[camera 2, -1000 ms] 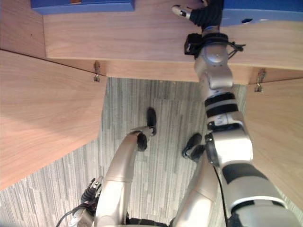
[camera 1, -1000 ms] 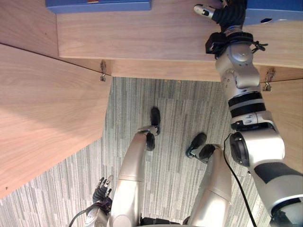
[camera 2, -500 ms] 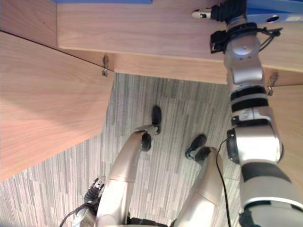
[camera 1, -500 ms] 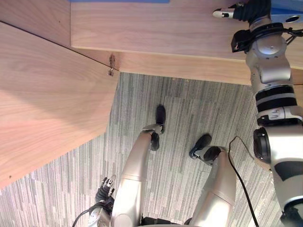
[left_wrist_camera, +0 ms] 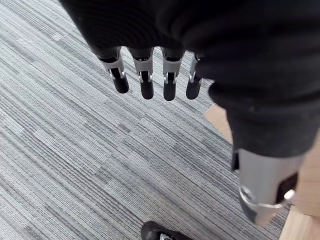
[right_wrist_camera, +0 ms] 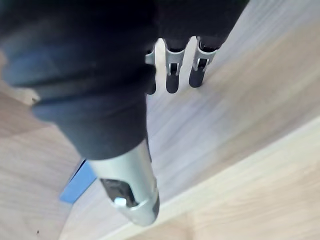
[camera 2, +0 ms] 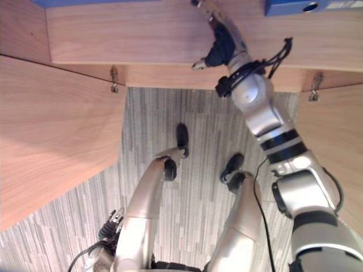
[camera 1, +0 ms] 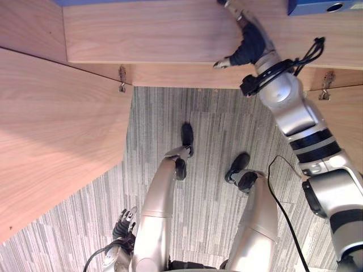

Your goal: Walk over to the cabinet, pick up the folder, carry it to the office cabinet, place the folder inside the office cabinet, then close the office cabinet door

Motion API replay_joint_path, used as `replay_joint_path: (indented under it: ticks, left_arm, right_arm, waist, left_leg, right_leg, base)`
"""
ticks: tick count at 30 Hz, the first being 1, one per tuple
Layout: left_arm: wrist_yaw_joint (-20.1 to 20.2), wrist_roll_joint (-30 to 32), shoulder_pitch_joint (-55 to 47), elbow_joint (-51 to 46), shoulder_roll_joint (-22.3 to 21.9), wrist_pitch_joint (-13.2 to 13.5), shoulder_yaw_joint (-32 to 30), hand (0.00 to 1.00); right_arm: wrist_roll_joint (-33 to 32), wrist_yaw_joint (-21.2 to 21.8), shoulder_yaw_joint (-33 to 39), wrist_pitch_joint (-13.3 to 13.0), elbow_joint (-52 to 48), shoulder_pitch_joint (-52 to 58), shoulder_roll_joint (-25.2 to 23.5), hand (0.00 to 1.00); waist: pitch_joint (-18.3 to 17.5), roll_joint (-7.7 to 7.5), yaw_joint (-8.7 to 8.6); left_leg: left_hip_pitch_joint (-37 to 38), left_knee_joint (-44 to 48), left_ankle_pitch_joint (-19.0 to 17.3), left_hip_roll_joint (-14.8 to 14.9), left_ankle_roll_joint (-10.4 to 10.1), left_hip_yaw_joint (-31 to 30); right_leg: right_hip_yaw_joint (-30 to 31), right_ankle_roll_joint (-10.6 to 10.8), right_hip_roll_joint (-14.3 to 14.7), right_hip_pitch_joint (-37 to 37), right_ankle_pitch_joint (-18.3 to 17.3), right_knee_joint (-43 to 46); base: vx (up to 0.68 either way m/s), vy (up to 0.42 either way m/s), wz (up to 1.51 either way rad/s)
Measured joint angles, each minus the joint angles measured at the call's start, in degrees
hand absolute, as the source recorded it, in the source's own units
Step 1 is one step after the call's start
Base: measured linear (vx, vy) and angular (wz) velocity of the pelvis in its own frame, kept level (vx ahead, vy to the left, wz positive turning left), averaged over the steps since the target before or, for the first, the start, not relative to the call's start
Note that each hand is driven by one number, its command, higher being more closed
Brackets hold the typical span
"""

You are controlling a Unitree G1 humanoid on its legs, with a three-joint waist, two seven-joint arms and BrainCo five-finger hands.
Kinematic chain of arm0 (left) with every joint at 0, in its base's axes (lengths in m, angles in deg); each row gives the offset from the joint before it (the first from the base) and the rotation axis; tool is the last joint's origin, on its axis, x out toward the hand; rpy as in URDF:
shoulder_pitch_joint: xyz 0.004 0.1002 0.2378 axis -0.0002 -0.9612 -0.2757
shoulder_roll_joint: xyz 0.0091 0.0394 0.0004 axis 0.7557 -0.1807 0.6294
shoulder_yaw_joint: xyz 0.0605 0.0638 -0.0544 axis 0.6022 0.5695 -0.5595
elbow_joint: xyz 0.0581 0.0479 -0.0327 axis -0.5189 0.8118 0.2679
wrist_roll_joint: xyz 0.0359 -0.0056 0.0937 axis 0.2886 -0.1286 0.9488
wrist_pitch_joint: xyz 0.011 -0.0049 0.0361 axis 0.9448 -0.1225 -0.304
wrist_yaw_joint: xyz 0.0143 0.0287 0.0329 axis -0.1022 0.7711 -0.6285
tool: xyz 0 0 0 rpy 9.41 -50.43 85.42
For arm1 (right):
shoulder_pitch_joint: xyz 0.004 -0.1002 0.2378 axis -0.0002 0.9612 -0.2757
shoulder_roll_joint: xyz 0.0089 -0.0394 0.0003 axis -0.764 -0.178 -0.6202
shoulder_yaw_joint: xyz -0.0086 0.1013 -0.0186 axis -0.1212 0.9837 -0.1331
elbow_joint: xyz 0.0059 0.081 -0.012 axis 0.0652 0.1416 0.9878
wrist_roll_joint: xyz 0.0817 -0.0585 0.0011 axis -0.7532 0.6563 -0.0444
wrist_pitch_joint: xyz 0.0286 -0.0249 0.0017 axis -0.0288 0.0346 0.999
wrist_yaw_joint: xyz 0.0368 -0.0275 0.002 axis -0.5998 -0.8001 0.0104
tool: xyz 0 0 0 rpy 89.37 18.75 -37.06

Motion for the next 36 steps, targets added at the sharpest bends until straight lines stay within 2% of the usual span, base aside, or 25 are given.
replay_joint_path:
  ticks: [2,5,7,9,12,16,19,21,23,25,28,30,32,33,36]
  left_arm:
    - [0.03,0.02,-0.03,0.14,0.29,-0.1,-0.01,0.0]
    - [0.65,0.29,-0.03,0.13,0.52,-0.21,-0.05,0.0]
    - [1.69,0.48,-0.08,0.14,0.83,-0.42,-0.05,0.0]
    - [2.32,0.5,-0.1,0.22,0.99,-0.66,0.01,0.0]
    - [2.44,0.48,-0.54,0.27,1.77,-0.79,0.96,0.0]
    - [2.44,0.36,-0.54,0.31,2.5,-0.76,1.32,0.0]
    - [2.41,0.24,-0.53,0.86,2.8,-0.77,1.95,0.0]
    - [2.36,0.24,-0.53,1.53,3.59,-0.82,1.95,0.0]
    - [2.35,0.22,-0.35,1.57,3.81,-0.83,1.71,0.0]
    - [2.29,0.23,-0.3,2.39,3.98,-0.89,0.48,0.0]
    - [2.17,0.46,-0.07,4.12,4.11,-1.24,-2.1,0.0]
    - [2.12,2.01,0.18,5.64,3.93,-1.33,-4.11,0.0]
    - [1.84,3.17,1.06,7.75,3.35,-1.62,-6.08,0.0]
    - [1.37,4.57,1.14,7.97,2.47,-1.94,-7.03,0.0]
    - [0.86,6.67,1.39,9.01,0.1,-2.34,-9.4,0.0]
  right_arm:
    - [-0.33,1.69,-1.49,-0.63,-0.01,0.24,0.03,0.0]
    - [-5.04,6.06,-2.31,-2.14,-0.29,1.21,0.8,0.0]
    - [-9.54,10.19,-4.3,-2.4,-0.23,1.19,2.32,0.0]
    - [-11.45,12.17,-4.74,-2.53,-0.05,1.18,2.73,0.0]
    - [-11.47,12.79,-6.69,-2.96,0.63,0.8,3.02,0.0]
    - [-11.2,12.79,-7.31,-3.39,2.97,1.9,0.71,0.0]
    - [-10.71,11.85,-5.96,-3.37,5.06,7.47,-4.77,0.0]
    - [-8.22,11.67,-6.3,-1.73,9.41,15.09,-10.64,0.0]
    - [-5.22,10.92,-6.35,-0.11,13.77,22.8,-14.91,0.0]
    - [-3.34,10.53,-6.73,0.7,16.59,31.6,-19.91,0.0]
    - [-2.0,9.93,-8.06,0.47,19.36,40.17,-26.07,0.0]
    - [-1.9,9.68,-7.1,0.14,23.44,43.99,-29.78,0.0]
    - [-1.86,9.25,-1.94,-0.36,29.1,47.44,-33.81,0.0]
    - [-1.82,7.67,1.77,-0.31,32.59,49.0,-35.69,0.0]
    - [-2.4,4.96,13.59,-0.26,38.13,53.2,-37.68,0.0]
  waist:
    - [0.01,-0.01,-0.09]
    - [0.02,-0.02,-0.21]
    - [0.01,-0.03,-0.24]
    - [0.01,-0.03,-0.26]
    - [-0.25,-0.59,-0.2]
    - [-0.48,-1.06,-0.41]
    - [-0.8,-1.77,-0.52]
    - [-1.68,-3.45,-0.78]
    - [-1.95,-4.25,-0.96]
    - [-2.38,-5.76,-1.61]
    - [-3.64,-8.01,-2.92]
    - [-5.04,-9.23,-3.22]
    - [-7.97,-9.84,-3.22]
    - [-9.26,-9.95,-3.2]
    - [-13.24,-9.85,-3.44]
  left_leg:
    - [0.58,-0.38,0.05,0.25,-0.03,0.0]
    - [1.63,-1.73,0.52,0.44,-0.24,-0.19]
    - [2.78,-2.45,0.61,0.44,-0.31,-0.22]
    - [3.35,-3.09,0.7,0.52,-0.32,-0.27]
    - [4.23,-4.1,0.75,0.92,-0.27,0.3]
    - [6.85,-5.69,0.79,1.17,-0.01,0.69]
    - [11.72,-9.49,1.43,1.58,-0.28,0.96]
    - [17.31,-14.38,2.66,1.72,-0.83,1.15]
    - [21.95,-18.53,3.87,1.93,-1.46,0.73]
    - [27.79,-23.55,5.66,2.12,-2.02,0.86]
    - [35.81,-27.15,5.94,2.65,-2.61,1.5]
    - [40.47,-27.95,5.23,3.22,-3.59,1.81]
    - [43.09,-27.96,4.67,3.78,-4.25,1.71]
    - [44.99,-27.95,4.26,4.02,-4.7,1.64]
    - [48.85,-29.14,3.93,4.21,-4.87,2.01]
  right_leg:
    - [0.0,-0.04,0.33,0.41,-0.02,-0.23]
    - [-0.31,0.06,0.89,1.42,-0.04,-1.48]
    - [-0.52,0.07,1.05,2.55,-0.04,-2.14]
    - [-0.84,-0.2,1.25,3.3,0.1,-2.99]
    - [-0.9,-1.1,1.79,3.96,0.77,-4.44]
    - [-0.99,-0.84,2.39,6.48,1.3,-6.45]
    - [-1.7,-0.97,3.78,11.41,2.48,-10.92]
    - [-2.42,-1.13,5.16,16.85,3.86,-16.06]
    - [-3.87,-1.22,6.52,22.14,5.23,-20.97]
    - [-4.64,-1.19,8.1,27.96,6.91,-26.32]
    - [-4.68,-1.35,9.71,35.85,7.55,-30.6]
    - [-4.65,-1.39,10.67,40.78,7.52,-32.66]
    - [-4.92,-1.52,11.48,44.14,7.44,-34.31]
    - [-5.07,-1.55,11.84,46.48,7.42,-35.54]
    - [-5.24,-1.59,12.46,50.56,7.46,-37.55]
  base:
    - [0.05,-0.124,-0.07]
    - [0.04,-0.111,-0.06]
    - [0.06,-0.116,0.0]
    - [0.06,-0.103,-0.03]
    - [0.06,-0.087,-0.09]
    - [0.07,-0.092,-0.07]
    - [0.09,-0.101,-0.15]
    - [0.11,-0.116,-0.15]
    - [0.14,-0.111,-0.04]
    - [0.14,-0.086,-0.1]
    - [0.18,-0.107,-0.17]
    - [0.14,-0.114,-0.15]
    - [0.09,-0.072,-0.07]
    - [0.07,-0.043,-0.02]
    - [0.06,-0.031,-0.04]
